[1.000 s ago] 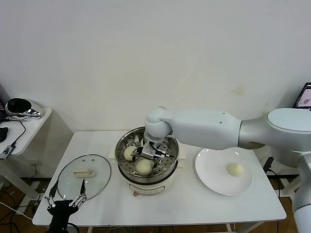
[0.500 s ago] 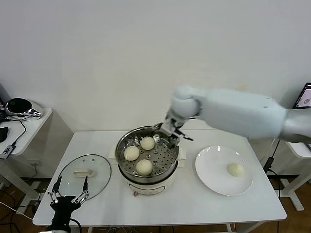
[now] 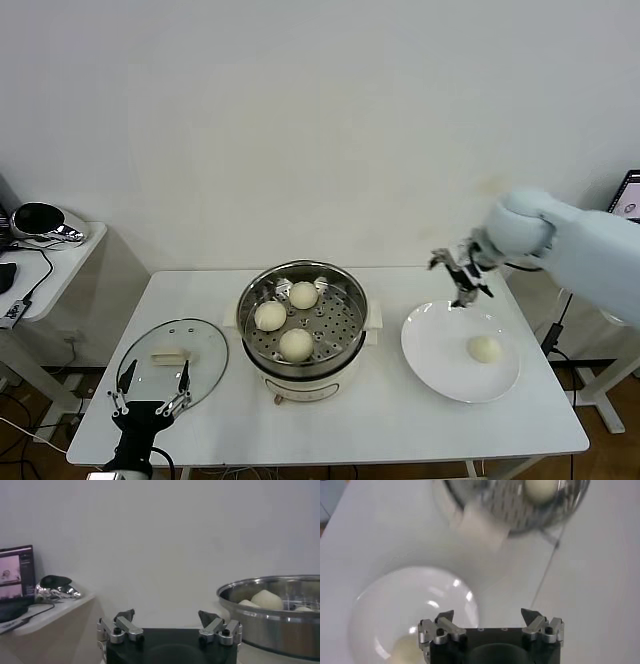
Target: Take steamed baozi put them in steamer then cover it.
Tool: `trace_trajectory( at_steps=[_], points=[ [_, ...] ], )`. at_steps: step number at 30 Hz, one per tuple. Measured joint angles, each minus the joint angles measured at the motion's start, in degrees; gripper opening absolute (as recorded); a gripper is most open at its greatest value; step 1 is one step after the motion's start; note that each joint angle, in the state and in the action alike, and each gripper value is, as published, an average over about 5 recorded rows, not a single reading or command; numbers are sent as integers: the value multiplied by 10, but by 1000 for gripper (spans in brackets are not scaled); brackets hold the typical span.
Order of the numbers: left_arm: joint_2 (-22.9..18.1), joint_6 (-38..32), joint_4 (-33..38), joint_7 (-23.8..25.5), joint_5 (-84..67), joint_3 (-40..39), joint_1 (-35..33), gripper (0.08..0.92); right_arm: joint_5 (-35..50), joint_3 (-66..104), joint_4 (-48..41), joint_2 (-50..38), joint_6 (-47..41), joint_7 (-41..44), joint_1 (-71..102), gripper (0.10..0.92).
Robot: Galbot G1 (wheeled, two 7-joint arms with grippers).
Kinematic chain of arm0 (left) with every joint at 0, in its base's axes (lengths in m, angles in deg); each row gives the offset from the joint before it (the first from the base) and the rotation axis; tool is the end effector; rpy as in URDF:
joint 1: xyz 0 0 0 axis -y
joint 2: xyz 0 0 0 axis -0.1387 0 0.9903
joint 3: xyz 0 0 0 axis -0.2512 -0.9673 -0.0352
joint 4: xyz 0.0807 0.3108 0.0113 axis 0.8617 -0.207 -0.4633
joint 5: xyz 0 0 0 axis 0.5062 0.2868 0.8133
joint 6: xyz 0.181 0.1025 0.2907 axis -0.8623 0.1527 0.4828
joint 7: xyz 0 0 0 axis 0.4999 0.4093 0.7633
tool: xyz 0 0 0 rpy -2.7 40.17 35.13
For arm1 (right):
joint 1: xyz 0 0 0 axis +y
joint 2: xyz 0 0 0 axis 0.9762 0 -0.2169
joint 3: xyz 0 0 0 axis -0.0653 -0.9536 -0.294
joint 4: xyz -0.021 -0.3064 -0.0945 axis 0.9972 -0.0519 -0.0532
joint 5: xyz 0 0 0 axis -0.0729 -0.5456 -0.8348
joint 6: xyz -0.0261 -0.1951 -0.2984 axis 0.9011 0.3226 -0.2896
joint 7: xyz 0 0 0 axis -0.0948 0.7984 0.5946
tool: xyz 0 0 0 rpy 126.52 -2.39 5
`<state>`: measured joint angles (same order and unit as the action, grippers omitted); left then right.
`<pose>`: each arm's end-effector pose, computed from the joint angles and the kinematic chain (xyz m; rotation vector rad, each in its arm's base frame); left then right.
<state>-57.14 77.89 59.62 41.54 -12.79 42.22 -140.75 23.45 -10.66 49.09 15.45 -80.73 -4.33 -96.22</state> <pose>0.1451 0.0717 -0.2766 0.1188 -3.0808 -0.2446 0.4758 -0.0819 -0.0573 1.2803 -1.3612 1.7264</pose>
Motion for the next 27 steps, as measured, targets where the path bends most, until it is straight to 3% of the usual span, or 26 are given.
trace_trajectory(
  at_steps=[12,27],
  points=[
    [-3,0,6,1,6,5,-16,823,-77,204,-68,-44,-6,-11,234,823],
    [-10,-1,7,1,10,10,-26,823,-127,317,-160,-3,7,-18,367,823]
  ],
)
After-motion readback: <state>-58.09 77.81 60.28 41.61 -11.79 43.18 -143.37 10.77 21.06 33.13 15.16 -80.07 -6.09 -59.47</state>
